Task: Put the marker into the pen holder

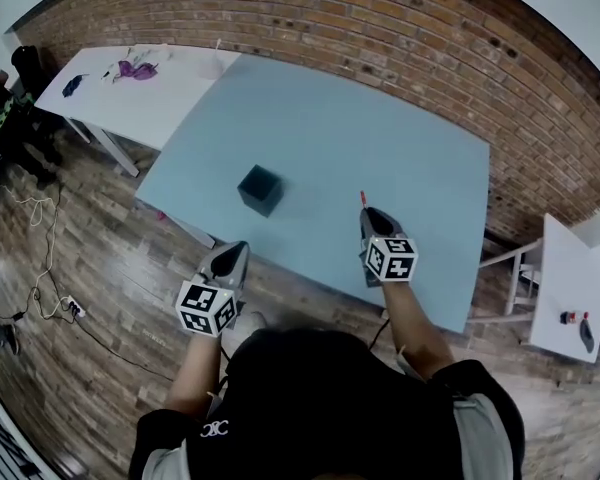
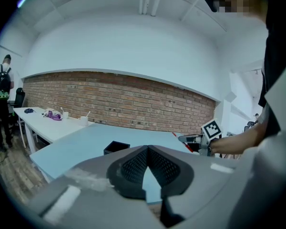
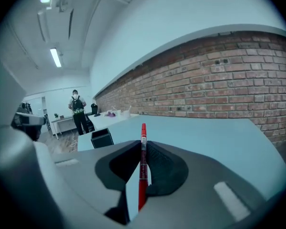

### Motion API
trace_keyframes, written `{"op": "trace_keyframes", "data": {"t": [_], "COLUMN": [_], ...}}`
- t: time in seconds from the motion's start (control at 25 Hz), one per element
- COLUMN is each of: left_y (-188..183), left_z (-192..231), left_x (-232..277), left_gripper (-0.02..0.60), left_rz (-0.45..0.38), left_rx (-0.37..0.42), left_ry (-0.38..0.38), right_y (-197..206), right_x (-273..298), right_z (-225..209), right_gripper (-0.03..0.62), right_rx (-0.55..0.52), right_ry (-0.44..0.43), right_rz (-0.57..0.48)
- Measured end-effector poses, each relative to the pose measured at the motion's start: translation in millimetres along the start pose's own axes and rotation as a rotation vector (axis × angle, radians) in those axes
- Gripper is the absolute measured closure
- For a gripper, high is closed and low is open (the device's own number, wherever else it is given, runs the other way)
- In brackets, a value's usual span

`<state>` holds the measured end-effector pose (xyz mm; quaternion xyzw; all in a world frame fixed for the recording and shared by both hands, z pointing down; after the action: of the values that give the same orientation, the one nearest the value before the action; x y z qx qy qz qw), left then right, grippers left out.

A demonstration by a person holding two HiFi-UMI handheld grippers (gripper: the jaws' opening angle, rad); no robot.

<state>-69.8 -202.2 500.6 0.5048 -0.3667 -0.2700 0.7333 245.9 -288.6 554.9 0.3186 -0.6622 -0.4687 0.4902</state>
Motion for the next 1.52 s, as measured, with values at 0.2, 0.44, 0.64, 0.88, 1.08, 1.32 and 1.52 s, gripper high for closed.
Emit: {"op": "trace_keyframes", "data": {"t": [0.2,0.44,0.64,0.88,1.08,1.32,1.52], "left_y": [-4,-3,-1,1,-1,-5,-18], "left_z": [1,2,-1,-12,-24,-35,-38], "left_x": [8,15,18,22,28,36,49], "left_gripper": [0.575,0.575,0.575,0.575,0.575,0.575,0.575], "left_rz": [-0.009,-0.002,0.005,0.016,0.024,0.026,0.024], "left_rx": [-0.02,-0.04,-0.032,-0.015,-0.002,0.024,0.066], "left_ry": [0.015,0.036,0.035,0.033,0.023,0.008,0.014], "right_y": [-43,-76,-72,-65,-64,-58,-52], "right_x": [-30,-69,-76,-82,-84,-87,-85], "right_z": [19,39,36,30,18,4,-8], "right_gripper": [0.546,0.546,0.546,0.546,0.546,0.546,0.546], "right_rx": [-0.052,-0.121,-0.133,-0.133,-0.119,-0.102,-0.08], "right_ry": [-0.03,-0.056,-0.053,-0.064,-0.085,-0.112,-0.113], "right_rz": [-0.141,-0.255,-0.257,-0.253,-0.268,-0.286,-0.294]}}
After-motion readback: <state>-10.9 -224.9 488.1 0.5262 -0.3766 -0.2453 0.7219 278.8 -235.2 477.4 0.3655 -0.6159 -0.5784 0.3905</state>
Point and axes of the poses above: the fingertips, and each gripper's own axes: x forward along the fingers, z to its left, y out of its underside, the point moved 4 cm from there along -x, backward along the fingers, and after that the axes turned 4 degrees about -x, right-handed, at the moved point
